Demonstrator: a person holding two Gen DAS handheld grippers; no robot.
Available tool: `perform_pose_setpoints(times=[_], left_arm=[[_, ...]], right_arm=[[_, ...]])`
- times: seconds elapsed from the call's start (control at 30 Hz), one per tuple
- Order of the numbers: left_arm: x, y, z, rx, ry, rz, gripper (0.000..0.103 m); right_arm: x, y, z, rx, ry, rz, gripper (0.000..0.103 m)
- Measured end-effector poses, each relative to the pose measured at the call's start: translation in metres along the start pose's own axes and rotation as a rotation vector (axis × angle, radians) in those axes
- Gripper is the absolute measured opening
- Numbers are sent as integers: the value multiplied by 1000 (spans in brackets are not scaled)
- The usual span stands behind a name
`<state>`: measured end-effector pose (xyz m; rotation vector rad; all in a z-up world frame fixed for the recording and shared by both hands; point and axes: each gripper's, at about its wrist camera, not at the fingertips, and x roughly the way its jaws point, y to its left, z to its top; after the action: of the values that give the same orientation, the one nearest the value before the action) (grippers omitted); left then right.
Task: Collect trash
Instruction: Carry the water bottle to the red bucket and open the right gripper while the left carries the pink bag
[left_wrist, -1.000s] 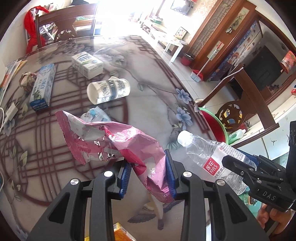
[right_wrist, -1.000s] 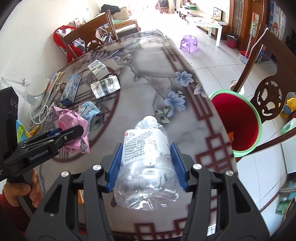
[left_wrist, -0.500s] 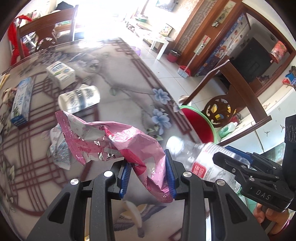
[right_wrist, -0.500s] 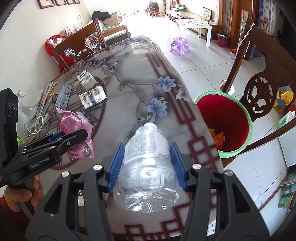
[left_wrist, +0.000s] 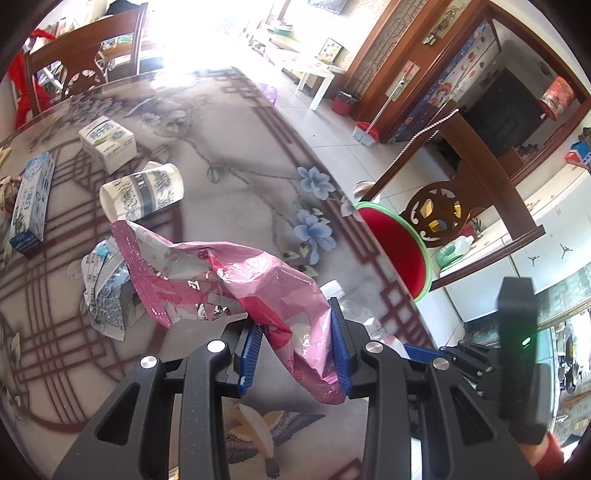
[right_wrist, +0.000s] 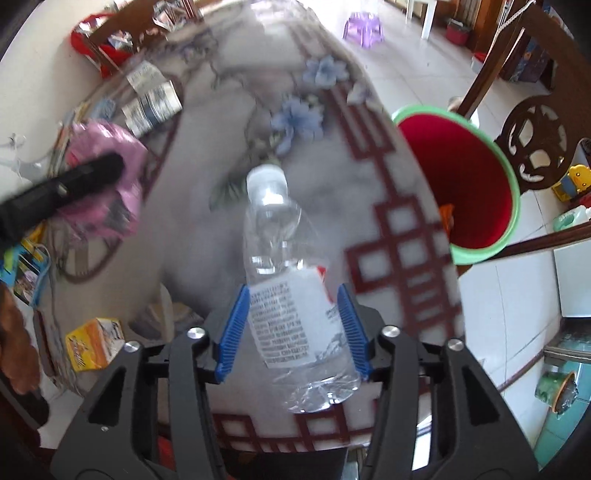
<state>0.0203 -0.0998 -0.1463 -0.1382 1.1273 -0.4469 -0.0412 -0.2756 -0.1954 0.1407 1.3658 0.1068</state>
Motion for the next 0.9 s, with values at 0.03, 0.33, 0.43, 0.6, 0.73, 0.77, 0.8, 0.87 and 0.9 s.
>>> perform_pose_setpoints(times=[0.03, 0.33, 0.43, 0.6, 0.73, 0.77, 0.8, 0.87, 0.9], left_arm=[[1, 2, 0, -3, 2, 4, 32], [3, 8, 1, -6, 9, 17, 32], [6, 5, 4, 4, 13, 16, 32], [10, -4, 7, 25, 20, 6, 32], [15, -11, 8, 38, 31, 1, 32], [16, -13, 9, 41, 33, 0, 32], [17, -15, 9, 44, 36, 0, 32], [20, -18, 10, 49, 40, 1, 32], [22, -19, 11, 52, 44, 1, 32]], right_arm=[[5, 3, -1, -11, 7, -6, 62], [3, 9, 0, -25, -56, -12, 52], [-15, 3, 7, -3, -106, -9, 52], [-41, -17, 16, 40, -196, -34, 52], [-51, -48, 24, 106, -225, -75, 52], [-51, -56, 26, 124, -226, -81, 52], [-51, -65, 27, 144, -227, -87, 52], [-53, -81, 29, 178, -233, -100, 52], [-52, -88, 31, 192, -236, -109, 52]])
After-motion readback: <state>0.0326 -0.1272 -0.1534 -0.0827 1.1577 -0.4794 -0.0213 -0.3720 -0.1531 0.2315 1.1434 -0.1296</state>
